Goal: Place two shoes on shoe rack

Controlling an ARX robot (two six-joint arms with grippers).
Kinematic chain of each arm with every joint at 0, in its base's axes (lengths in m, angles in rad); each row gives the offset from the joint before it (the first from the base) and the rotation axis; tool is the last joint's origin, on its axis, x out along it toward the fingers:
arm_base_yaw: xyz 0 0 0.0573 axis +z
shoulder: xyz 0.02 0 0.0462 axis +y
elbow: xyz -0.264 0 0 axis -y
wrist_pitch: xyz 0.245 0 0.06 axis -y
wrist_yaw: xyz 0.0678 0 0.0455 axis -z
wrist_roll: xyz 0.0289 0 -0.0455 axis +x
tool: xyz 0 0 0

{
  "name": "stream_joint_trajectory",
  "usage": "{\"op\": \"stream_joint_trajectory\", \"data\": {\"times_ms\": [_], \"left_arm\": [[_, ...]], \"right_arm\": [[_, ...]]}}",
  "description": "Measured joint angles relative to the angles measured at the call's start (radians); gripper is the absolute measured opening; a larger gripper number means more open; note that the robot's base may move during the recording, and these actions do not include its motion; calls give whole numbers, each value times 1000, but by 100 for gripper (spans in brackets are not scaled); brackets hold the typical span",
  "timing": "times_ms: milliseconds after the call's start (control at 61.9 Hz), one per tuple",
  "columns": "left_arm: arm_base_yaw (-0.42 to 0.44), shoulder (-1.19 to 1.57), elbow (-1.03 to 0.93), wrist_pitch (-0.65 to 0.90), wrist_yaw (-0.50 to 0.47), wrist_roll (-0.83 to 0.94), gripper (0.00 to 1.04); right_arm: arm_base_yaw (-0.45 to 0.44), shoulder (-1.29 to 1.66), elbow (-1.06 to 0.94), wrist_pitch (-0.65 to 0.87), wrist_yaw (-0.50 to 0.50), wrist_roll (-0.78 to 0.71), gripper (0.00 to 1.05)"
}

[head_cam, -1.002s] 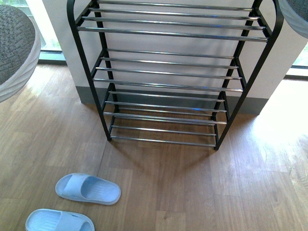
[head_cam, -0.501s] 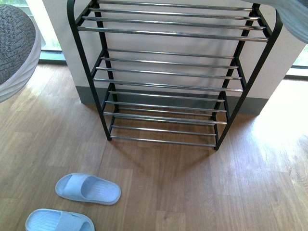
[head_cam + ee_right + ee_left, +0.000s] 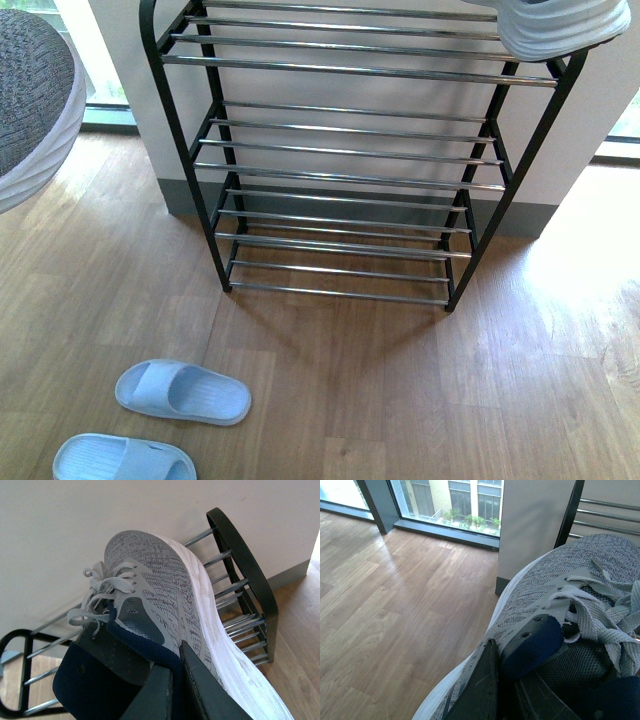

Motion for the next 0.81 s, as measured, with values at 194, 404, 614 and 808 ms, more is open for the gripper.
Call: {"op": "stream_joint_trajectory", "data": {"times_ms": [194, 404, 614, 808], "left_arm": [[0, 0, 0, 0, 0, 0, 2], [0, 0, 0, 0, 0, 0, 2], [0, 0, 0, 0, 0, 0, 2], [0, 0, 0, 0, 0, 0, 2]], "right_arm": [[0, 116, 131, -70, 36, 46, 1], [-1, 218, 250, -103, 64, 80, 1], [-14, 280, 323, -83, 55, 89, 1], [-22, 314, 333, -47, 33, 85, 1]]}}
